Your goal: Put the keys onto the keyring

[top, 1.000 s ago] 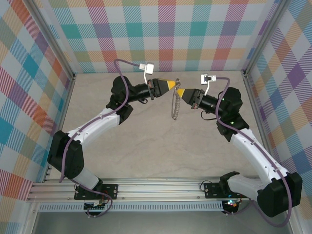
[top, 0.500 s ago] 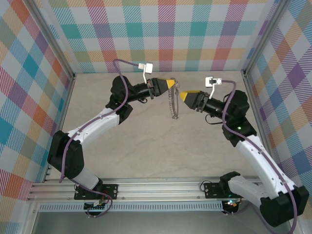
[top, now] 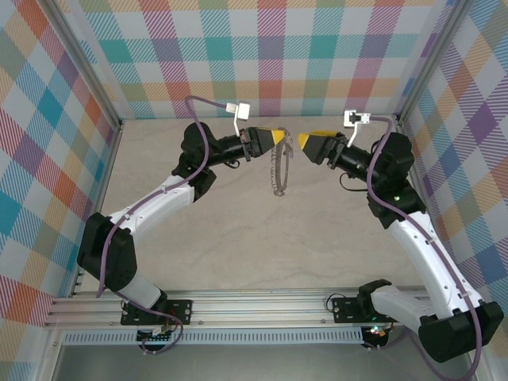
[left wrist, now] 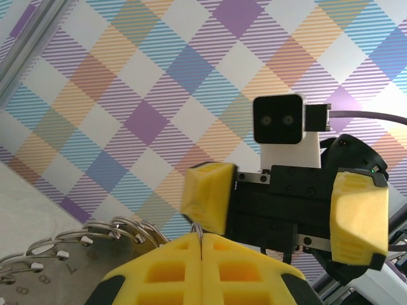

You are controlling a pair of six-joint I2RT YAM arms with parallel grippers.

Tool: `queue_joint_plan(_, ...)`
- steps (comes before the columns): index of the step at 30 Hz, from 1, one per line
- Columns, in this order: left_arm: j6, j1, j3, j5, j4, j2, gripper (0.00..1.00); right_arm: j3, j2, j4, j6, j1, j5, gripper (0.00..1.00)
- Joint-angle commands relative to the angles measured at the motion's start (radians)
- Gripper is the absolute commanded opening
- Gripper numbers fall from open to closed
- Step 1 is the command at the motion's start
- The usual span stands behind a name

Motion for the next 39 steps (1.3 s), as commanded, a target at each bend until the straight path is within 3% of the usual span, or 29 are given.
queue_joint_plan(1, 0.03, 0.003, 0.049, 0.005, 0.018, -0.044, 0.0, 0.049, 0.011, -0.022, -0.032, -0.003, 0.005, 0.89)
queue_joint_plan(3, 0.045, 0.002, 0.047, 0.005, 0.001, -0.054, 0.0, 0.051, 0.017, -0.024, -0.033, -0.003, 0.009, 0.94)
queue_joint_plan(6, 0.076, 0.003, 0.04, 0.006, -0.033, -0.07, 0.0, 0.054, 0.03, -0.028, -0.033, -0.003, 0.01, 0.92)
queue_joint_plan(8, 0.083, 0.002, 0.04, 0.007, -0.042, -0.071, 0.0, 0.054, 0.037, -0.023, -0.031, -0.003, -0.006, 0.85)
queue_joint_plan(10, 0.082, 0.002, 0.045, 0.013, -0.041, -0.064, 0.0, 0.054, 0.047, -0.005, -0.023, -0.003, -0.033, 0.7)
queue_joint_plan(16, 0.056, 0.002, 0.064, 0.033, -0.028, -0.033, 0.0, 0.035, 0.084, 0.092, 0.024, -0.003, -0.121, 0.56)
queue_joint_plan(28, 0.03, 0.0, 0.072, 0.055, 0.002, -0.006, 0.0, -0.033, 0.132, 0.277, 0.097, -0.003, -0.181, 0.5)
queue_joint_plan(39, 0.029, -0.001, 0.073, 0.055, 0.001, -0.006, 0.0, -0.039, 0.172, 0.368, 0.151, -0.001, -0.227, 0.37)
